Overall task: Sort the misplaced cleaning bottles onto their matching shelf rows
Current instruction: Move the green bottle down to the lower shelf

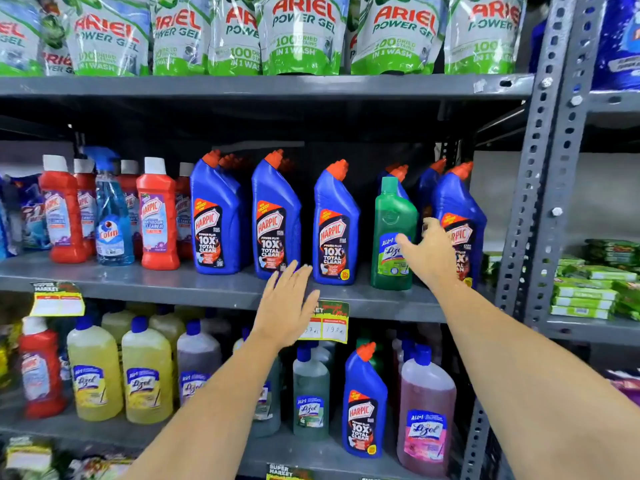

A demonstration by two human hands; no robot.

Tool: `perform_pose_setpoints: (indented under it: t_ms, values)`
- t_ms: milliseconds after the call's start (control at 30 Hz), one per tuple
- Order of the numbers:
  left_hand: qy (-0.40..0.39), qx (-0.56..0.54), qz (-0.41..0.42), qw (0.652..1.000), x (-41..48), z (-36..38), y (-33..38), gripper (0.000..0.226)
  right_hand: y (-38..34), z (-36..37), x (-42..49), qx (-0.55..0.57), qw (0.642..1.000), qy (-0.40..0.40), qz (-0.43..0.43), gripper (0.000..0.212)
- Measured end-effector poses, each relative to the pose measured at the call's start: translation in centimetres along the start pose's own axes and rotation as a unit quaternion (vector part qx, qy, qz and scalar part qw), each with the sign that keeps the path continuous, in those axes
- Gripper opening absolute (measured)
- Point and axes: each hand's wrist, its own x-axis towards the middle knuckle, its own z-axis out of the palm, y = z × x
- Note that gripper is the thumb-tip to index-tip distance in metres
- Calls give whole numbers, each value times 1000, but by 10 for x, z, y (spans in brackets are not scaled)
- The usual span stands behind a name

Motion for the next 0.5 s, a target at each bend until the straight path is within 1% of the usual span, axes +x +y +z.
perform_pose_setpoints:
  t_ms: [33, 100, 133, 167, 200, 333, 433, 500]
  values:
    - [-9, 10, -6, 1000, -6, 1, -4, 52, 2, 4, 5, 39, 999, -30, 12, 69]
    - [-20, 47, 10, 999, -15, 5, -13, 51, 2, 10, 9, 95, 990, -99, 23, 84]
    - [-32, 65, 24, 997, -20, 6, -17, 51, 4, 13, 11, 108, 986, -122, 32, 91]
    - [-40, 75, 36, 996, -21, 6, -20, 52, 9, 17, 13, 117, 984, -133, 35, 93]
    - [-45, 86, 48, 994, -21, 5, -21, 53, 13, 19, 13, 120, 982, -136, 43, 91]
    - [-51, 106, 72, 991, -21, 3, -27, 59, 30, 26, 17, 113, 982, -137, 65, 70]
    - [-45, 109, 66, 991, -23, 5, -24, 63, 35, 27, 18, 111, 982, -140, 59, 71]
    - [-40, 113, 58, 991, -24, 6, -21, 68, 35, 26, 16, 97, 986, -125, 46, 72]
